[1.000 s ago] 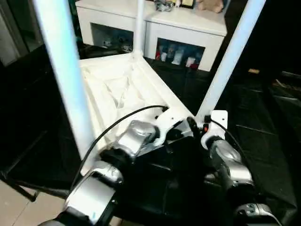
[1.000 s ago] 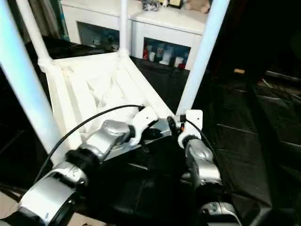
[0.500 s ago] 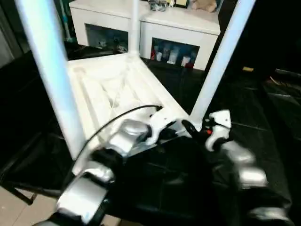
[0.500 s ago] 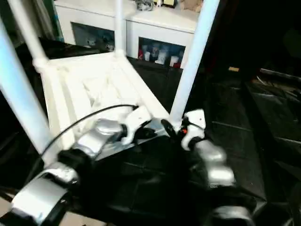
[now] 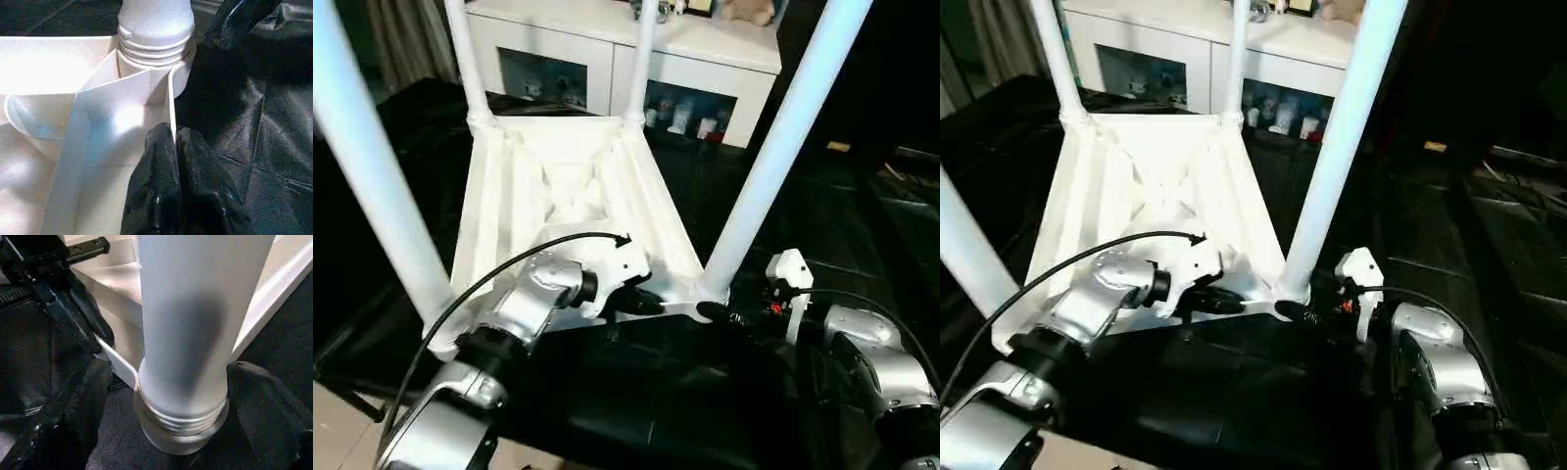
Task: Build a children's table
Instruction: Rotate leg to tighten
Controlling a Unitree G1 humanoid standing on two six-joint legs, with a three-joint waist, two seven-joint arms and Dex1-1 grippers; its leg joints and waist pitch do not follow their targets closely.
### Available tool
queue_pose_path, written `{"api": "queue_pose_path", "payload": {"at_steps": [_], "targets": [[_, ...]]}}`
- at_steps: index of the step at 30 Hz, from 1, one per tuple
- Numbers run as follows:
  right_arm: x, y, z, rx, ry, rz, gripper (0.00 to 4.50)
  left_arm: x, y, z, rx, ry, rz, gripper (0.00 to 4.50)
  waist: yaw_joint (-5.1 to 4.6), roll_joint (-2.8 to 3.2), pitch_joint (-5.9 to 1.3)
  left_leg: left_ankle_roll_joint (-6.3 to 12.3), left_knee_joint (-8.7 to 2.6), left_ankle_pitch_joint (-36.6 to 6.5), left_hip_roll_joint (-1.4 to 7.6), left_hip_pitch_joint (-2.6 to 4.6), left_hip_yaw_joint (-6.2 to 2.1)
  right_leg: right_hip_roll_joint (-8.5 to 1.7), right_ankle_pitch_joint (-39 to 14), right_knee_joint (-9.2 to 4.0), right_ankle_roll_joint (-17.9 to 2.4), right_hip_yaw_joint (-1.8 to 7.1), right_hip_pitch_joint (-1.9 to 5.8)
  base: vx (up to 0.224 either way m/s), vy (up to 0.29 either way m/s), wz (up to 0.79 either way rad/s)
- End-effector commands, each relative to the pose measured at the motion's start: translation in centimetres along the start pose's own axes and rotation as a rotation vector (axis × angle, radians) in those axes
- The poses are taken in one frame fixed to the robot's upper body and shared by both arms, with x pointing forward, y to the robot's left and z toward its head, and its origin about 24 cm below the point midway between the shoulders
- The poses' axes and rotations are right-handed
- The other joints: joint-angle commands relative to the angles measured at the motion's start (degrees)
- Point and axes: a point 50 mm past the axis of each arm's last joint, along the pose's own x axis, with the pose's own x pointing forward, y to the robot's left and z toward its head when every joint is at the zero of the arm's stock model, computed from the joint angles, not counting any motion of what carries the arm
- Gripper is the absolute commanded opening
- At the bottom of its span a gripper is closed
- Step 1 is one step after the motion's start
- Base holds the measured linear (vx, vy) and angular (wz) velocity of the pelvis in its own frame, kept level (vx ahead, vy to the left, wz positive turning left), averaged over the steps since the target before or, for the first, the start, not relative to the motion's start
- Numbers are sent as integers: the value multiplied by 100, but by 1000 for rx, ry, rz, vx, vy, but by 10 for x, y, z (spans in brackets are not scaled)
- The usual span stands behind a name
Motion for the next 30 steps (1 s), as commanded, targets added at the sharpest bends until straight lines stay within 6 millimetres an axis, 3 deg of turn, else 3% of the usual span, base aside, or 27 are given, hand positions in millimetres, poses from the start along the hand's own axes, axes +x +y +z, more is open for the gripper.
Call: {"api": "queue_pose_path", "payload": {"at_steps": [1, 5, 12, 19, 22, 25, 27, 30], "targets": [[3, 3, -5, 14, 33, 22, 370, 12, -18, -14, -62, -6, -110, 0, 36, -97, -268, 460, -343, -1453, 94, 3, 40, -153, -1135, -386, -1222, 65, 196, 0, 0, 0], [7, 3, -5, 16, 34, 28, 334, 10, -19, -12, -62, -7, -122, 0, 51, -101, -273, 560, -322, -1234, 96, 7, 55, -147, -777, -345, -1330, 64, 213, 0, 0, 0], [8, 3, -7, 21, 44, 37, 277, 9, -21, -11, -63, -3, -126, 0, 90, -98, -263, 490, -333, -1328, 100, 19, 50, -152, -1025, -359, -1256, 66, 214, 0, 0, 0], [8, 4, -6, 24, 35, 38, 268, 8, -22, -13, -65, 3, -130, 0, 95, -104, -279, 546, -307, -1120, 83, 13, 58, -138, -677, -323, -1311, 64, 237, 0, 0, 0], [9, 0, -10, 28, 39, -41, 267, 10, -21, -14, -82, 1, -102, 0, 91, -83, -279, 537, -308, -1140, 84, 22, 58, -136, -688, -323, -1337, 63, 235, 0, 0, 0], [13, -12, -18, 37, 42, -245, 267, 18, -14, -14, -124, -7, -6, 0, 33, -91, -248, 370, -346, -1428, 70, 1, 50, -135, -1208, -376, -1228, 53, 214, 0, 0, 0], [15, -15, -19, 58, 27, -321, 267, 21, -11, -14, -139, -6, 39, 0, -18, -86, -250, 178, -359, -1752, 69, 16, 25, -161, -1896, -438, -1026, 57, 199, 0, 0, 0], [21, -20, -26, 115, 15, -512, 266, 30, -4, -12, -173, -4, 138, 0, -62, -60, -248, 77, -385, -1898, 63, 29, 11, -144, -2034, -469, -926, 61, 157, -17, 2, -1]]}}
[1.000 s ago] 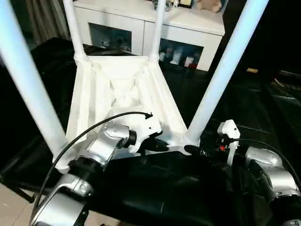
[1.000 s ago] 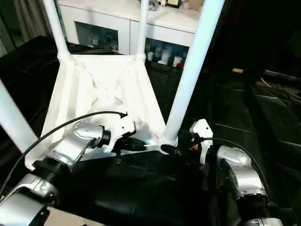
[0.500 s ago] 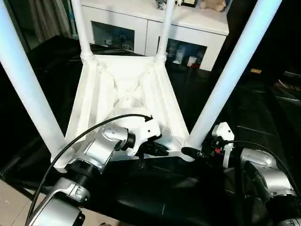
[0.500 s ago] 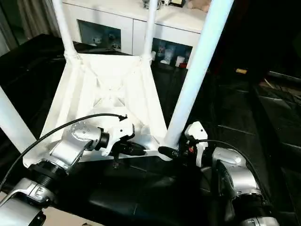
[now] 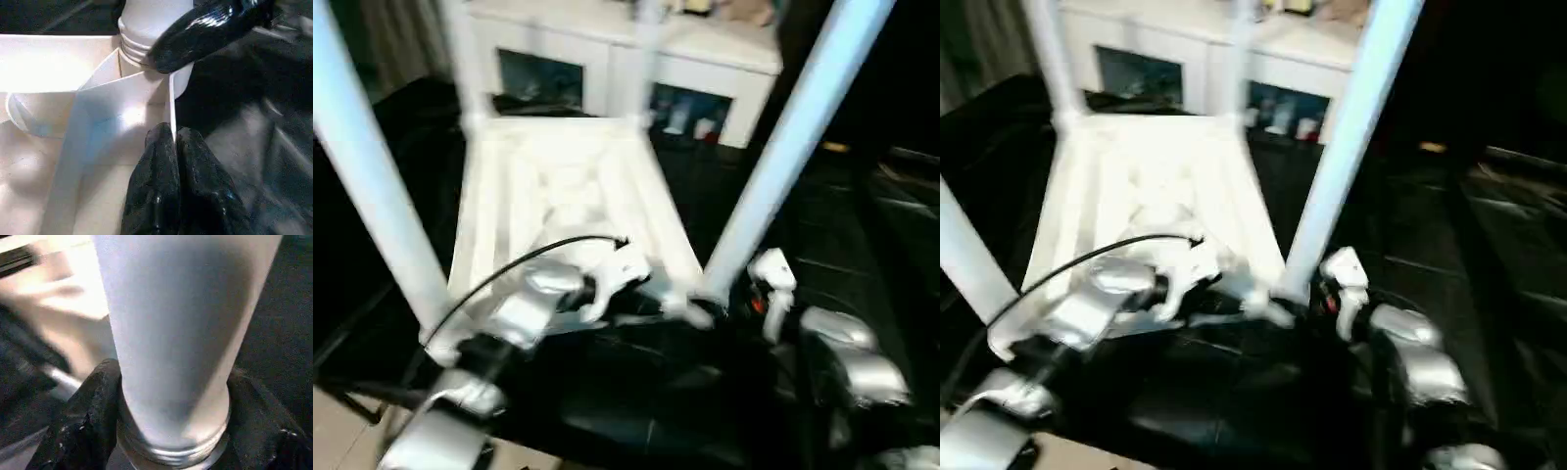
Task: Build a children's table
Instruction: Rotate leg to tighten
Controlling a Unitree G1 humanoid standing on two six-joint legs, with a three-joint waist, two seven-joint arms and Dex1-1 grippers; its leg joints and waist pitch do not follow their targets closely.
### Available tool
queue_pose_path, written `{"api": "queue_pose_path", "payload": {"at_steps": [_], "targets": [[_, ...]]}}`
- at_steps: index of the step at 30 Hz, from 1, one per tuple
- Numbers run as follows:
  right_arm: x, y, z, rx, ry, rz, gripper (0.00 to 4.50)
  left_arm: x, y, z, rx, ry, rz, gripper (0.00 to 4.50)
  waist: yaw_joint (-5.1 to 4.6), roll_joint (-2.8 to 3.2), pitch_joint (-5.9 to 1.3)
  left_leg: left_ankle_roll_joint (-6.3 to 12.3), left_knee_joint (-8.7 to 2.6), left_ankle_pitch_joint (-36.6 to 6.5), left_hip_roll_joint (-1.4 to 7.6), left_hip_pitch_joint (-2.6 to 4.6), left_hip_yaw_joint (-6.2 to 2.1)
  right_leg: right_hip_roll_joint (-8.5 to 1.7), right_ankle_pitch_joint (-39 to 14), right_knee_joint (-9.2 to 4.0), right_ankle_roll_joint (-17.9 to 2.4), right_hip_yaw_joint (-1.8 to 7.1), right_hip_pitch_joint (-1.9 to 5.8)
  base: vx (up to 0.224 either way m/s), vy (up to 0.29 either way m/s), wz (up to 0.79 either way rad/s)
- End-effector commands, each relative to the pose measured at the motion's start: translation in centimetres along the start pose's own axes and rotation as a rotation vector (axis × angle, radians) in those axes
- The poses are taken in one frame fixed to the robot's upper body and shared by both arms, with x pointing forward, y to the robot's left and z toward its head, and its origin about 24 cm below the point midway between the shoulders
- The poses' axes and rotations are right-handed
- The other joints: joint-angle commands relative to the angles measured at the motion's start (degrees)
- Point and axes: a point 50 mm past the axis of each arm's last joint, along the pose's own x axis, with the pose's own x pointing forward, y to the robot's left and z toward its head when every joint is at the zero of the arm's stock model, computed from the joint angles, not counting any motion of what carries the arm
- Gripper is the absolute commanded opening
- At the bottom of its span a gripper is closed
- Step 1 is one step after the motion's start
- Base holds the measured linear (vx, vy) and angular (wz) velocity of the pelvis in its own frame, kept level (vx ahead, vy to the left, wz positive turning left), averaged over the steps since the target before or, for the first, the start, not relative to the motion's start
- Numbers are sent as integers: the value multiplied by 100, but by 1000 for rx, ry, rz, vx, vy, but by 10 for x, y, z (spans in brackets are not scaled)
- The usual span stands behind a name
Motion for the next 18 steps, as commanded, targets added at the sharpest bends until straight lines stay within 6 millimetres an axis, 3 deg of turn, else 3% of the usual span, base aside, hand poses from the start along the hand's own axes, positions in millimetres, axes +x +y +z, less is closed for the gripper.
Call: {"api": "queue_pose_path", "payload": {"at_steps": [1, 2, 3, 10, 11, 13, 14, 18], "targets": [[-3, -15, -21, 25, 96, -308, 266, 19, -6, -13, -125, 11, 73, 0, 9, -57, -241, 59, -408, -1915, 62, 22, -8, -148, -2039, -481, -924, 43, 153, 0, 0, 0], [-3, -15, -21, 25, 96, -308, 266, 19, -6, -13, -125, 11, 73, 0, -10, -44, -232, 18, -404, -1915, 52, 8, 0, -130, -2034, -476, -904, 52, 134, 0, 0, 0], [4, -6, -28, 47, 111, -377, 266, 28, -4, -7, -148, 6, 134, 0, -4, -33, -250, -19, -399, -1976, 45, 46, -4, -132, -2011, -483, -880, 57, 124, 0, 0, 0], [34, 18, -12, 45, 25, -341, 266, 43, -6, 1, -150, 12, 187, 0, 22, -15, -283, 178, -377, -1793, 26, 8, 10, -115, -1384, -452, -902, 55, 170, 0, 0, 0], [34, 18, -11, 47, 22, -336, 301, 43, -6, 1, -150, 12, 186, 0, 32, -7, -283, 231, -376, -1764, 30, 10, 16, -118, -1313, -449, -930, 53, 169, 0, 0, 0], [36, 23, -5, 67, -33, -271, 301, 44, -8, 0, -145, 14, 165, 0, 42, -34, -276, 295, -375, -1734, 32, 1, 22, -122, -1317, -453, -936, 50, 180, 0, 0, 0], [36, 23, -5, 67, -33, -271, 339, 44, -8, 0, -145, 14, 165, 0, 53, -18, -272, 311, -382, -1733, 38, 1, 20, -131, -1426, -463, -913, 50, 177, 0, 0, 0], [28, 19, 1, 82, -63, -178, 363, 36, -6, -7, -125, 21, 119, 0, 44, -38, -259, 331, -405, -1839, 42, -29, 2, -133, -1648, -480, -854, 39, 190, 0, 0, 0]]}}
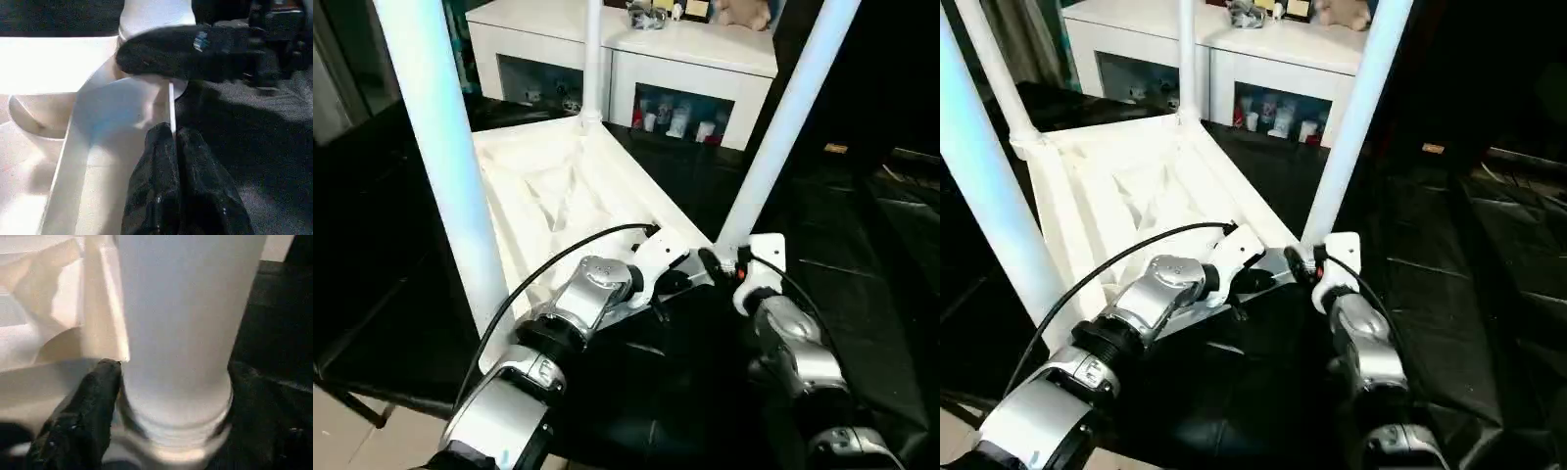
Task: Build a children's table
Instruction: Rotate leg to tighten
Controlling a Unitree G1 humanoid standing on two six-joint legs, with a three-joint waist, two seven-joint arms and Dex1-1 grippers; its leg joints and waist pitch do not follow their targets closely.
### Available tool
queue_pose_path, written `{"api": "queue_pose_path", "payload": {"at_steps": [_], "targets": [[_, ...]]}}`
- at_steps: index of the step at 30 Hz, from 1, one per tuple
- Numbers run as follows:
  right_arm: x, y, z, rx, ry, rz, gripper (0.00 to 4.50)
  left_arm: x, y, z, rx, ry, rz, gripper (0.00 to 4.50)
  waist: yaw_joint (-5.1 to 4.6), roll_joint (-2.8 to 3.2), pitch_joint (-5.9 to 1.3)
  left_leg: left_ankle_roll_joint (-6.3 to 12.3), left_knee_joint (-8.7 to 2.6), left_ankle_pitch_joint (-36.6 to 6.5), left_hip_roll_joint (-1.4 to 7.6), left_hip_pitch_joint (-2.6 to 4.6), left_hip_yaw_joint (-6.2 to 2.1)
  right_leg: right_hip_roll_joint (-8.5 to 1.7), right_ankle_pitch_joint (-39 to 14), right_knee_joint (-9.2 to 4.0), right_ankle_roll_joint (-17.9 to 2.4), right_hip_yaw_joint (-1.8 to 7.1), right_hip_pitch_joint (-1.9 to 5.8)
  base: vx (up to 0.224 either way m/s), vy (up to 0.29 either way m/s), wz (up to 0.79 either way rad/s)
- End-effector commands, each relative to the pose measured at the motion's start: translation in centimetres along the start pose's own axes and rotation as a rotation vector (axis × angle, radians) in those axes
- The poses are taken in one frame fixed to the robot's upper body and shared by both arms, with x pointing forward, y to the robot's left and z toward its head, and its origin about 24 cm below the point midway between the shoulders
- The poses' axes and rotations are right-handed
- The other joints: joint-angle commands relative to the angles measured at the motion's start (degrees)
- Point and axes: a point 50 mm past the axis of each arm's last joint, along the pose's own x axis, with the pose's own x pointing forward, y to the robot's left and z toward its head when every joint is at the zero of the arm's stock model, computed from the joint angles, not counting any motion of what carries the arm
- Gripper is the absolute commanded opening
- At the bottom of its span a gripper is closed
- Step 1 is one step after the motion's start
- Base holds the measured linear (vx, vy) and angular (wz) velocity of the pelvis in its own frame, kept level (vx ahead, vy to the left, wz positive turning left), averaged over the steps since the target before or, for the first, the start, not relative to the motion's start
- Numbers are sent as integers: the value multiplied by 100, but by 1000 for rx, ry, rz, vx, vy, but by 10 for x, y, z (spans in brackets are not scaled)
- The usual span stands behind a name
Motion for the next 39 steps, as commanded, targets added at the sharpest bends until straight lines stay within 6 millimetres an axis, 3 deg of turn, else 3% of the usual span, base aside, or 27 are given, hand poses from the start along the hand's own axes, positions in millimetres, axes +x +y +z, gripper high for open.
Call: {"api": "queue_pose_path", "payload": {"at_steps": [1, 4, 6, 10, 14, 16, 17, 21, 24, 29, 39], "targets": [[-2, 11, 1, -24, 27, 180, 374, -1, -8, -23, -37, 30, -69, 0, 23, -95, -210, 335, -403, -1869, 51, -17, 11, -135, -1714, -481, -859, 43, 188, 0, 0, 0], [-9, 6, 1, -87, 62, 272, 395, -6, -9, -25, -14, 20, -128, 0, 27, -93, -198, 366, -405, -1871, 54, -27, 11, -136, -1769, -497, -871, 43, 193, 0, 0, 0], [-25, -5, 1, -182, 114, 416, 395, -16, -11, -30, 14, 12, -226, 0, 45, -113, -183, 400, -402, -1950, 67, -19, 21, -152, -2030, -531, -834, 54, 180, 0, 0, 0], [-35, -13, 2, -208, 138, 476, 395, -23, -14, -32, 25, 5, -301, 0, 76, -108, -187, 386, -411, -1914, 87, -6, 20, -152, -2076, -521, -868, 62, 153, 0, 0, 0], [-43, -18, 9, -214, 143, 562, 395, -33, -18, -34, 38, -3, -407, 0, 83, -119, -196, 398, -411, -1876, 107, 8, 18, -146, -1754, -477, -1013, 65, 157, 0, 0, 0], [-45, -18, 10, -210, 145, 585, 395, -35, -18, -34, 40, -3, -425, 0, 97, -93, -204, 447, -400, -1773, 114, 26, 35, -137, -1432, -450, -1126, 71, 142, 0, 0, 0], [-47, -17, 12, -205, 147, 613, 395, -37, -19, -34, 44, -5, -441, 0, 101, -115, -205, 467, -396, -1758, 116, 21, 36, -134, -1355, -439, -1161, 67, 154, 0, 0, 0], [-48, -17, 12, -208, 157, 648, 395, -40, -19, -34, 46, -2, -446, 0, 168, -113, -214, 521, -379, -1507, 109, 7, 51, -141, -1016, -395, -1211, 65, 177, 0, 0, 0], [-48, -17, 11, -208, 164, 652, 395, -40, -19, -34, 45, -1, -450, 0, 175, -125, -210, 494, -377, -1505, 100, 1, 54, -151, -1103, -402, -1177, 64, 188, 0, 0, 0], [-49, -17, 11, -196, 168, 656, 334, -42, -20, -34, 45, 2, -458, 0, 174, -119, -216, 450, -377, -1467, 100, 7, 52, -148, -1145, -401, -1131, 67, 187, 0, 0, 0], [-48, -20, 12, -181, 160, 643, 274, -45, -20, -37, 41, 14, -464, 0, 178, -116, -217, 465, -371, -1432, 99, 15, 53, -145, -1055, -390, -1179, 62, 194, 0, 0, 0]]}}
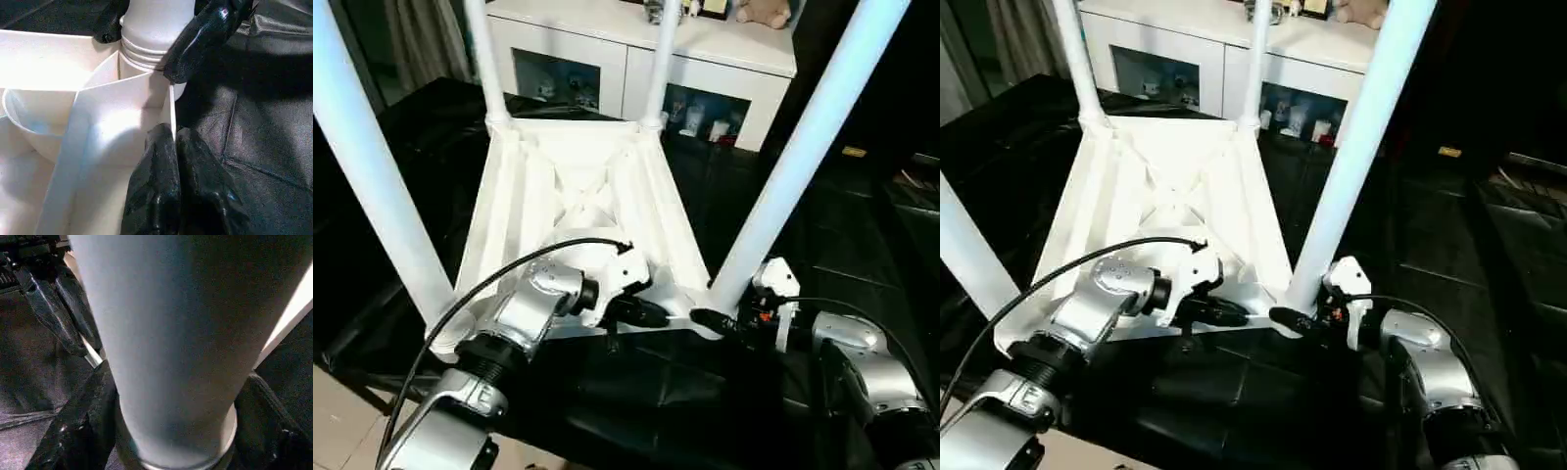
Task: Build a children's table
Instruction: Rotate leg to tighten
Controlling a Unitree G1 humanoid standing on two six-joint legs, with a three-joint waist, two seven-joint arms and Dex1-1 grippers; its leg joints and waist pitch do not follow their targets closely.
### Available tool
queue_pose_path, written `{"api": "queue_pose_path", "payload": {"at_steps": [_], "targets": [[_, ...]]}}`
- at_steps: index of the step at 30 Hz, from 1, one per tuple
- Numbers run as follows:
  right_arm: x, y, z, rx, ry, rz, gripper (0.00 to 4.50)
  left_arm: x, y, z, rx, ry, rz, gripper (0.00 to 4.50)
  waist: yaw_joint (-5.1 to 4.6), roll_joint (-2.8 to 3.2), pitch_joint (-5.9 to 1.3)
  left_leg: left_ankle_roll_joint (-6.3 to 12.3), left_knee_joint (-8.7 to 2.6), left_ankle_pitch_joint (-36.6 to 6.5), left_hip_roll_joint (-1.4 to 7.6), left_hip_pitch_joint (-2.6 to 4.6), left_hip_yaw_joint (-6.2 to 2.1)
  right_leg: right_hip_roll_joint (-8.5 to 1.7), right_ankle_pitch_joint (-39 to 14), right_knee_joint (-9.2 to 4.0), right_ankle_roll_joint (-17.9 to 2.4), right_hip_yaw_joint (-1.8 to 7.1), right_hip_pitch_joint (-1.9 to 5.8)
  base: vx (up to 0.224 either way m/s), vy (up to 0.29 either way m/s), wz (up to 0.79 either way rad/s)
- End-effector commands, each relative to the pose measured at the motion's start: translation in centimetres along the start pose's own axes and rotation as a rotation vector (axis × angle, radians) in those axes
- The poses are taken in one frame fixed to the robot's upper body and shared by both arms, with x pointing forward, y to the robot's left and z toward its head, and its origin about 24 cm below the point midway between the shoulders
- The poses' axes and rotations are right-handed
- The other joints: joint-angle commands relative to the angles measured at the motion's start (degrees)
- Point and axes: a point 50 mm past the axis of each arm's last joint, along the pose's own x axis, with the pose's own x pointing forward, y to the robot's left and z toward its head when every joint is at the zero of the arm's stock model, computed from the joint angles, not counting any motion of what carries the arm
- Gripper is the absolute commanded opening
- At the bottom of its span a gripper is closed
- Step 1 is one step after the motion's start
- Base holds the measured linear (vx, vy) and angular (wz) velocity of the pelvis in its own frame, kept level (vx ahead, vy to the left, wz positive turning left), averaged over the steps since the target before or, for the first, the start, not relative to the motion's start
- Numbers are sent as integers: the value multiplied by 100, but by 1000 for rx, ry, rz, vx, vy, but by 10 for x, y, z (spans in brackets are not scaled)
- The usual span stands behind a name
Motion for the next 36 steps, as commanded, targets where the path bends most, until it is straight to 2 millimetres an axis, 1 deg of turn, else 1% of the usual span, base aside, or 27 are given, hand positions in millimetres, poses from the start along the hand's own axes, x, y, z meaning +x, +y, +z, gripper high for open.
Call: {"api": "queue_pose_path", "payload": {"at_steps": [1, 4, 6, 7, 8, 9, 10, 11, 12, 13, 14, 15, 16, 17, 19, 20, 23, 24, 25, 27, 28, 29, 31, 33, 34, 35, 36], "targets": [[-3, -4, 3, 4, -10, -10, 271, 12, -14, -13, -64, -2, -87, 0, -10, -92, -235, 462, -341, -1436, 94, 27, 37, -141, -1051, -382, -1174, 64, 211, 0, 0, 0], [-2, -5, 2, 9, -8, -39, 269, 11, -14, -15, -71, 4, -83, 0, -10, -80, -240, 459, -337, -1385, 93, 30, 36, -136, -945, -370, -1201, 64, 216, 0, 0, 0], [-1, -10, -2, 13, -4, -123, 269, 12, -12, -17, -88, 3, -51, 0, -24, -86, -232, 433, -340, -1394, 88, 27, 41, -134, -959, -372, -1210, 63, 207, 0, 0, 0], [0, -17, -8, 45, -16, -256, 268, 17, -8, -17, -106, -8, 5, 0, -30, -70, -228, 396, -349, -1434, 87, 24, 35, -141, -1033, -375, -1198, 63, 205, 0, 0, 0], [2, -21, -12, 77, -26, -341, 268, 20, -6, -16, -118, -18, 46, 0, -79, -82, -209, 225, -379, -1776, 77, 26, 16, -147, -1627, -429, -1077, 51, 192, 0, 0, 0], [3, -23, -15, 104, -32, -407, 268, 23, -4, -15, -133, -27, 77, 0, -79, -82, -209, 225, -379, -1776, 77, 26, 16, -147, -1627, -429, -1077, 51, 192, 0, 0, 0], [4, -25, -18, 130, -36, -472, 267, 26, -2, -14, -149, -34, 108, 0, -111, -77, -201, 128, -390, -1910, 73, 38, 9, -153, -1904, -457, -993, 57, 160, 0, 0, 0], [5, -26, -20, 144, -36, -516, 267, 28, 0, -14, -158, -37, 133, 0, -152, -81, -209, 73, -389, -2016, 67, 42, 1, -142, -2016, -471, -950, 59, 154, 0, 0, 0], [10, -27, -27, 201, -34, -670, 267, 37, 4, -12, -196, -43, 218, 0, -169, -25, -210, 29, -395, -2055, 73, 49, -3, -144, -1975, -479, -943, 72, 140, 0, 0, 0], [14, -27, -30, 236, -36, -727, 267, 41, 7, -11, -214, -37, 263, 0, -183, -28, -204, 0, -393, -2108, 68, 60, -1, -136, -1982, -490, -938, 72, 113, 0, 0, 0], [14, -27, -30, 236, -36, -727, 267, 41, 7, -11, -214, -37, 263, 0, -201, -39, -213, -43, -404, -2191, 62, 52, -20, -129, -2038, -488, -902, 59, 132, 0, 0, 0], [19, -25, -33, 264, -33, -786, 267, 46, 10, -10, -226, -25, 319, 0, -197, -45, -220, -50, -403, -2194, 57, 43, -28, -127, -2039, -485, -870, 52, 149, 0, 0, 0], [26, -22, -34, 268, -21, -830, 267, 49, 13, -8, -241, -14, 371, 0, -199, 20, -219, -39, -396, -2282, 58, 86, -23, -106, -1876, -496, -853, 64, 105, 0, 0, 0], [31, -20, -34, 265, -13, -861, 267, 52, 15, -7, -249, -7, 407, 0, -216, 0, -205, -41, -398, -2338, 54, 78, -12, -94, -1895, -509, -839, 69, 94, 0, 0, 0], [45, -14, -30, 259, -25, -896, 267, 56, 18, -2, -245, -3, 460, 0, -219, 2, -232, -105, -399, -2362, 41, 82, -29, -106, -1962, -506, -777, 64, 103, 0, 0, 0], [53, -10, -26, 260, -41, -880, 267, 57, 20, 0, -239, -10, 484, 0, -215, 16, -230, -100, -401, -2355, 41, 78, -29, -100, -1906, -510, -752, 67, 103, 0, 0, 0], [68, -1, -17, 248, -82, -801, 267, 59, 22, 5, -214, -11, 500, 0, -196, 9, -238, -30, -402, -2314, 48, 65, -31, -96, -1654, -494, -743, 67, 130, 0, 0, 0], [69, 2, -11, 244, -135, -747, 323, 59, 21, 5, -190, 4, 471, 0, -190, 1, -236, 22, -403, -2272, 47, 44, -29, -96, -1559, -485, -752, 65, 146, 0, 0, 0], [69, 2, -11, 244, -135, -747, 337, 59, 21, 5, -190, 4, 471, 0, -185, -12, -235, 49, -404, -2257, 47, 38, -28, -100, -1539, -485, -747, 62, 155, 0, 0, 0], [62, -3, -7, 190, -155, -743, 339, 58, 20, 2, -174, 19, 439, 0, -179, -12, -235, 96, -405, -2188, 52, 17, -27, -111, -1471, -481, -763, 63, 171, 0, 0, 0], [57, -6, -6, 166, -152, -746, 359, 57, 20, 0, -164, 23, 423, 0, -191, -6, -236, 96, -414, -2127, 50, -12, -40, -116, -1492, -471, -760, 53, 192, 0, 0, 0], [51, -11, -4, 160, -159, -742, 372, 54, 19, -2, -158, 28, 403, 0, -224, -53, -227, 112, -410, -2153, 44, -17, -36, -112, -1639, -488, -748, 48, 188, 0, 0, 0], [49, -13, -4, 162, -164, -739, 379, 54, 19, -3, -159, 28, 400, 0, -215, -27, -226, 125, -398, -2218, 55, 20, -26, -118, -1705, -500, -779, 59, 154, 0, 0, 0], [34, -17, -1, 154, -152, -574, 385, 44, 16, -8, -132, 14, 319, 0, -220, -43, -222, 159, -411, -2232, 59, 0, -38, -118, -1724, -501, -808, 49, 184, 0, 0, 0], [30, -17, -1, 151, -138, -519, 385, 41, 15, -10, -122, 14, 294, 0, -202, -47, -218, 275, -402, -2069, 71, -22, -33, -115, -1459, -485, -859, 60, 209, 0, 0, 0], [25, -16, -2, 156, -119, -451, 385, 37, 13, -12, -113, 9, 260, 0, -206, -84, -219, 330, -392, -2039, 68, -20, -25, -108, -1391, -485, -900, 59, 215, 0, 0, 0], [23, -15, -2, 146, -107, -415, 385, 35, 13, -13, -115, 6, 249, 0, -198, -62, -232, 345, -387, -1903, 76, -28, -22, -127, -1245, -455, -972, 63, 223, 0, 0, 0]]}}
